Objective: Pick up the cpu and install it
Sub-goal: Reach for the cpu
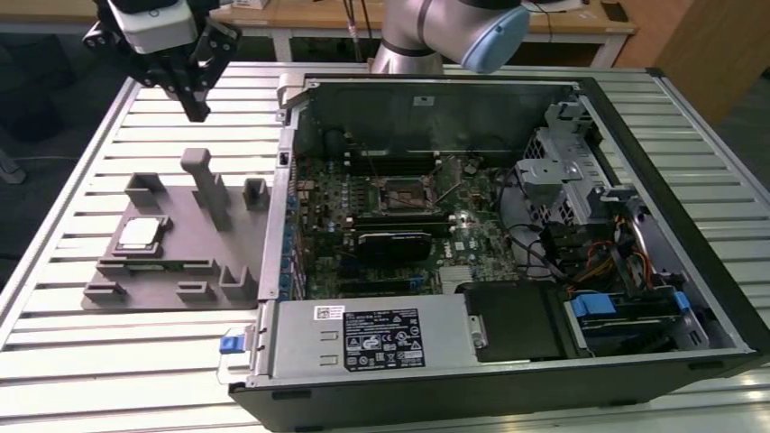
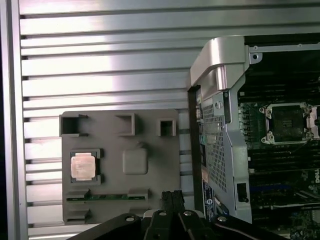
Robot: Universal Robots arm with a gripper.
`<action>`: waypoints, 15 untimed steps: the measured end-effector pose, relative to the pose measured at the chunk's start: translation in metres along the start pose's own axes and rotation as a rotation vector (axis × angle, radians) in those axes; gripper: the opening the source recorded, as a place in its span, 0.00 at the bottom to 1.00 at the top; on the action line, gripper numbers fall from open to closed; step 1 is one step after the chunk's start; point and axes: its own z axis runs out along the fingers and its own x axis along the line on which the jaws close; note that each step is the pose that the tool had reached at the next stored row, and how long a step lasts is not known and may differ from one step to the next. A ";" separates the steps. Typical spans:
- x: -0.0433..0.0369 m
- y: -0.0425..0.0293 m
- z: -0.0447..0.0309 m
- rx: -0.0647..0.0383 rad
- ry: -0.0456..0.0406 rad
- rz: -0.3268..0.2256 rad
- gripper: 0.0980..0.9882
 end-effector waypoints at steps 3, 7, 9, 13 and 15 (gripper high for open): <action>0.0036 -0.0004 0.0022 0.000 0.0000 0.000 0.01; 0.0081 -0.0009 0.0048 0.000 0.0000 0.000 0.01; 0.0103 -0.0011 0.0059 0.000 0.0000 0.000 0.01; 0.0147 -0.0015 0.0080 0.000 0.0000 0.000 0.01; 0.0169 -0.0017 0.0093 0.000 -0.0001 0.000 0.01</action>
